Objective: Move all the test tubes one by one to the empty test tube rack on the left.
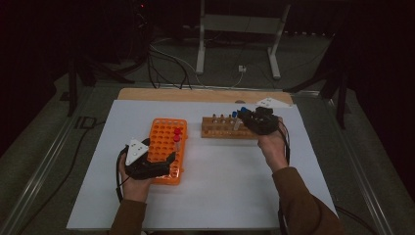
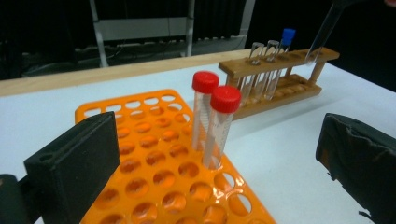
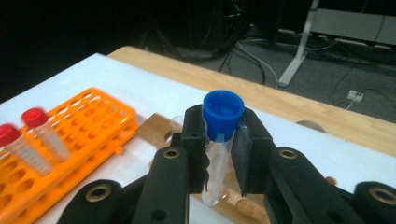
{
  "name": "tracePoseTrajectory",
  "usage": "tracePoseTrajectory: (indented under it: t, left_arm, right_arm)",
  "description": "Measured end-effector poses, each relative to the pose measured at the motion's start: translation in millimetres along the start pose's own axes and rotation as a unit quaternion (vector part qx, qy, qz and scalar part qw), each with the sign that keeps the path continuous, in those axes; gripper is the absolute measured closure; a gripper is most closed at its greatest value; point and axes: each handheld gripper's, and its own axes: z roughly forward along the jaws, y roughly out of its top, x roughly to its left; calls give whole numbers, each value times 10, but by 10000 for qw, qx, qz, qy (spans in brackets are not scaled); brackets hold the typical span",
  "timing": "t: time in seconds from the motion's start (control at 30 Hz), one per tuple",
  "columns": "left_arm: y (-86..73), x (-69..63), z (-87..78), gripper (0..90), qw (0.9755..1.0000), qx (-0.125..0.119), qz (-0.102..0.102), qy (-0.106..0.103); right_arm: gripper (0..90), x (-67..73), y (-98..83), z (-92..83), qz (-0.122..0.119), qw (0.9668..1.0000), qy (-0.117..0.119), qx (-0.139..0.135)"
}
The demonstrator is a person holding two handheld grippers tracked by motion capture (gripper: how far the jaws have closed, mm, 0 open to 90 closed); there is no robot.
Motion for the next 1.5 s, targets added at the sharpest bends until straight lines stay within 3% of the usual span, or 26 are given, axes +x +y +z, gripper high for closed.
tracePoseTrajectory:
  t: [0.1, 0.17, 0.3, 0.5, 0.63, 0.77, 1.0, 1.13, 1.27, 1.5]
  left_arm:
    - [26, -21, 18, 5, 9998, -41, 31, -169]
    - [41, -30, 32, 5, 9997, -5, -54, -224]
    - [82, -15, 48, 11, 9986, 54, -415, -339]
    - [173, -80, 83, 12, 9985, 68, -323, -429]
    - [223, -144, 136, 37, 9976, 43, -405, -569]
    - [269, -223, 207, 50, 9972, 35, -331, -667]
    - [317, -395, 338, 80, 9968, 196, 19, -777]
    - [310, -451, 406, 167, 9956, 239, 92, -902]
    - [302, -486, 457, 182, 9949, 326, 131, -946]
    - [279, -556, 518, 362, 9937, 451, 297, -985]
  right_arm:
    - [763, 77, -24, 4, -29, 9999, 125, 46]
    - [762, 131, -28, 10, -115, 9997, 184, 79]
    - [762, 235, -11, 8, -175, 9993, 330, 99]
    - [762, 374, 15, 4, -211, 9980, 576, 162]
    - [762, 461, 17, 1, -261, 9968, 731, 214]
    - [761, 539, 17, -9, -262, 9951, 925, 231]
    - [761, 706, 3, 2, -365, 9916, 1209, 283]
    - [761, 788, -7, 12, -362, 9897, 1359, 274]
    - [760, 865, -43, 43, -405, 9873, 1498, 335]
    - [760, 954, -105, 87, -388, 9841, 1685, 403]
